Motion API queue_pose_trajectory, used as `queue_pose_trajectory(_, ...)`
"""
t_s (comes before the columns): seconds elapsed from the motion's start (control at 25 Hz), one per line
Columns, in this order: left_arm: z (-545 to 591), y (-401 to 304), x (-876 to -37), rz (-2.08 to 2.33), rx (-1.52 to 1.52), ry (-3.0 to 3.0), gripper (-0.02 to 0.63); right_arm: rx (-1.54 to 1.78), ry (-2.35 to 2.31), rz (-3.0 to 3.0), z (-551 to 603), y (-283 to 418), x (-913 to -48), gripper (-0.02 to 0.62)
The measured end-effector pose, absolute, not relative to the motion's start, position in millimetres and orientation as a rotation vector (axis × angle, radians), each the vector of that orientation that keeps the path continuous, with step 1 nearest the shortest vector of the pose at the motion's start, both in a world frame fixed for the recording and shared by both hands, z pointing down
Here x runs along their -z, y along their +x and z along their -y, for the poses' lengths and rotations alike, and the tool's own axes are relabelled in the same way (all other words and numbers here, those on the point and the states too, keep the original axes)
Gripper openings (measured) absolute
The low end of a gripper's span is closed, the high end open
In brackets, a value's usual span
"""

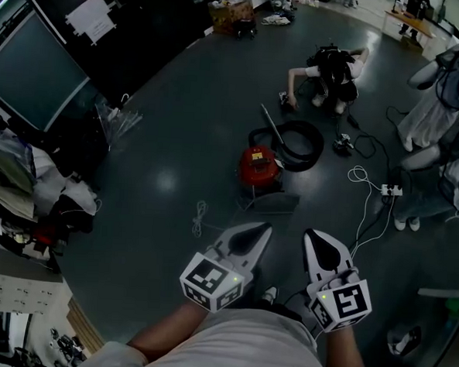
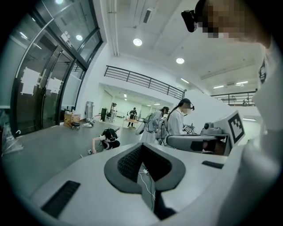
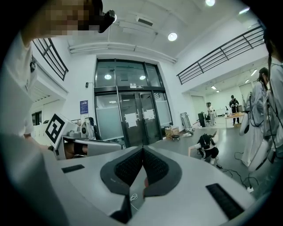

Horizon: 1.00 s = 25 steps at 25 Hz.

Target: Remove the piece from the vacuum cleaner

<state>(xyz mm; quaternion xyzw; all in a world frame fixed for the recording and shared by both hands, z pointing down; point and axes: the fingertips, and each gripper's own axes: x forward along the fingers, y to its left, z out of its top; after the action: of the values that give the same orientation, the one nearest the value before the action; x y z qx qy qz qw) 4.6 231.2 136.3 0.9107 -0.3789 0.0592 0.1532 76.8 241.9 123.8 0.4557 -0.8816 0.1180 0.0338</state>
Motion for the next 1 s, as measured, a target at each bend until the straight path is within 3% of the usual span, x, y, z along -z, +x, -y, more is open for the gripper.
queue_pose_trajectory(0.48,-105.4,-15.1,-190.4,1.003,-0.266,2.638,0.006,-0.403,1.406,2.611,-119.4,53.8,-170.8,0.013)
queue_pose_trajectory(1.0,28.3,-22.6,-333.6,0.789,-0.484,2.711,0.008,-0.485,1.293,2.467,23.6,21.8,-302.7,0.014)
